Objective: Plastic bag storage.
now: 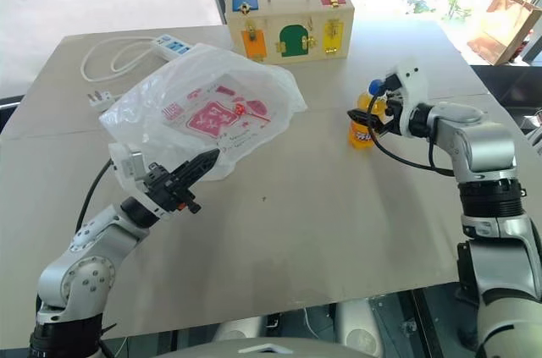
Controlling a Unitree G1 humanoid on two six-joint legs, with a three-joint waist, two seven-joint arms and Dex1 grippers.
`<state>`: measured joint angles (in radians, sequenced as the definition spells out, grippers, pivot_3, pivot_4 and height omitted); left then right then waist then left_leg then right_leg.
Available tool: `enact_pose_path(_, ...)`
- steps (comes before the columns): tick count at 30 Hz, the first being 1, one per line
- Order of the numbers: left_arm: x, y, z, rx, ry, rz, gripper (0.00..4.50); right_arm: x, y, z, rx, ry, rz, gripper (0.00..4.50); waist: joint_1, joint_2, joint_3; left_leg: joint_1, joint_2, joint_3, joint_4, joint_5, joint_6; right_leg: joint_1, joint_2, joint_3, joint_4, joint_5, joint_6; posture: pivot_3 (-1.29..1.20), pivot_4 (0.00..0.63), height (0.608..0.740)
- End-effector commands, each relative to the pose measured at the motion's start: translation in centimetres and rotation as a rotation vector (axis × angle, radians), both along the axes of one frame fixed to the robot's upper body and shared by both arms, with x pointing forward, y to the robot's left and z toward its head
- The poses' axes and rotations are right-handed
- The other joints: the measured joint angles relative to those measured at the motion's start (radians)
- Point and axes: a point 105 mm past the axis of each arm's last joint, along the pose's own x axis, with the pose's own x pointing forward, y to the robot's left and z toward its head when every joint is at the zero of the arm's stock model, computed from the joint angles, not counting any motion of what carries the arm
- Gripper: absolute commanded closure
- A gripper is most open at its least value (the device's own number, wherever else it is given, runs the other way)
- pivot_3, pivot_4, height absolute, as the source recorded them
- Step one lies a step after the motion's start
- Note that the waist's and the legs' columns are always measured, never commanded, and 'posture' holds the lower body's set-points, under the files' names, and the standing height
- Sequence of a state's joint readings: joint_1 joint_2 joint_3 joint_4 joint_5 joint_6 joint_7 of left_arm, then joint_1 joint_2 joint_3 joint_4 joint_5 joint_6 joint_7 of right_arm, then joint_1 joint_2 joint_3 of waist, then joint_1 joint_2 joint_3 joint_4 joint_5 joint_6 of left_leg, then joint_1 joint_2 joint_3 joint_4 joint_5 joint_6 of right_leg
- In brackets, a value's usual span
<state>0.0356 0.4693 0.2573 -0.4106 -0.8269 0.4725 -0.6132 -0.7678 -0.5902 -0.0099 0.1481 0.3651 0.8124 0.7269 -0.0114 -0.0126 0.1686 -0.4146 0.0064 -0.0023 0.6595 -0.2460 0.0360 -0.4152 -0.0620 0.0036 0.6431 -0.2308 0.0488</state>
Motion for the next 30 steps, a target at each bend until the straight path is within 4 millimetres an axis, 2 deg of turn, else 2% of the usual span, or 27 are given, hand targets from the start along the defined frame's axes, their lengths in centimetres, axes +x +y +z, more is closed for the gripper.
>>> enact_pose_path(1,-0.5,-0.3,1.2,0.007,-0.061,-0.012,4.50,-0.1,0.4,2.8,0.007,-0.099,0.020,1.75,0.000,0.000,0.000,0.000,0.000,0.000,0.000,0.000,0.000,0.000,0.000,0.000,0.000,0.000,0.000,0.00,0.150,0.739)
enact_pose_path(3,-0.6,-0.2,1.2,0.003,-0.058,-0.011,4.50,-0.6,1.1,3.2,0.011,-0.109,0.061,1.75,0.000,0.000,0.000,0.000,0.000,0.000,0.000,0.000,0.000,0.000,0.000,0.000,0.000,0.000,0.000,0.00,0.150,0.739)
enact_pose_path(7,-0.6,-0.4,1.1,0.002,-0.054,-0.015,4.50,-2.3,3.9,5.7,0.095,-0.147,0.187,1.75,-0.004,0.000,0.000,0.000,0.000,0.000,0.000,0.000,0.000,0.000,0.000,0.000,0.000,0.000,0.000,0.00,0.150,0.739)
enact_pose_path(8,-0.5,-0.5,1.2,0.001,-0.056,-0.017,4.50,-3.8,5.9,7.6,0.169,-0.172,0.294,1.75,-0.006,0.001,0.000,0.000,0.001,0.000,0.000,0.000,0.000,0.000,0.001,0.000,0.000,0.000,0.000,0.00,0.150,0.739)
enact_pose_path(11,-0.4,-0.8,1.4,-0.004,-0.061,-0.026,4.50,-8.2,10.0,11.2,0.346,-0.203,0.583,1.75,-0.009,0.003,0.003,0.000,0.001,0.000,0.000,0.000,0.000,-0.002,0.001,0.002,0.002,0.000,0.000,0.00,0.150,0.739)
enact_pose_path(13,-0.6,-1.8,2.0,-0.006,-0.087,-0.054,4.50,-10.4,13.1,11.3,0.453,-0.152,0.756,1.75,-0.007,0.003,0.003,-0.001,0.003,-0.001,0.000,0.000,0.000,-0.002,0.003,0.001,0.003,0.000,0.000,0.00,0.150,0.739)
enact_pose_path(15,-0.7,-2.6,2.5,-0.035,-0.098,-0.061,4.50,-10.9,15.6,10.4,0.493,-0.101,0.818,1.75,-0.003,0.002,0.003,0.000,0.003,-0.002,0.000,0.000,0.000,-0.002,0.004,0.000,0.002,0.000,0.000,0.00,0.150,0.739)
enact_pose_path(17,-0.6,-2.8,2.7,-0.051,-0.098,-0.057,4.50,-10.7,16.5,10.0,0.520,-0.078,0.817,1.75,0.004,0.001,0.002,0.000,0.003,-0.003,0.000,0.000,0.000,0.000,0.003,-0.002,0.002,0.000,0.000,0.00,0.150,0.739)
enact_pose_path(19,-1.1,-3.5,2.8,-0.056,-0.102,-0.075,4.50,-6.9,19.5,8.2,0.522,-0.093,0.659,1.75,0.002,0.001,0.002,-0.001,0.000,-0.004,0.004,0.000,0.000,0.001,0.000,-0.003,0.003,0.000,0.000,0.00,0.150,0.739)
enact_pose_path(21,-1.5,-3.9,2.9,-0.067,-0.101,-0.090,4.50,-4.3,22.6,7.0,0.510,-0.149,0.550,1.75,-0.009,0.001,0.002,0.000,-0.001,-0.002,0.006,0.000,0.000,0.002,-0.001,-0.001,0.003,0.000,0.000,0.00,0.150,0.739)
enact_pose_path(25,-1.9,-3.9,2.8,-0.062,-0.099,-0.098,4.50,-3.3,25.0,7.7,0.569,-0.199,0.543,1.75,-0.004,-0.001,0.004,0.001,0.000,-0.003,0.008,0.001,-0.002,0.000,0.003,0.000,0.008,0.000,0.000,0.00,0.150,0.739)
enact_pose_path(28,-1.9,-3.4,2.9,-0.074,-0.103,-0.068,4.50,-2.5,25.7,8.0,0.590,-0.225,0.519,1.75,-0.003,0.000,0.005,-0.002,0.000,-0.003,0.007,0.003,-0.006,-0.003,0.003,0.000,0.010,0.000,0.000,0.00,0.150,0.739)
enact_pose_path(30,-1.8,-3.0,2.9,-0.066,-0.105,-0.040,4.50,-2.6,25.5,8.9,0.648,-0.219,0.540,1.75,-0.004,0.000,0.005,-0.002,0.000,-0.003,0.006,0.003,-0.006,-0.003,0.003,0.000,0.008,0.000,0.000,0.00,0.150,0.739)
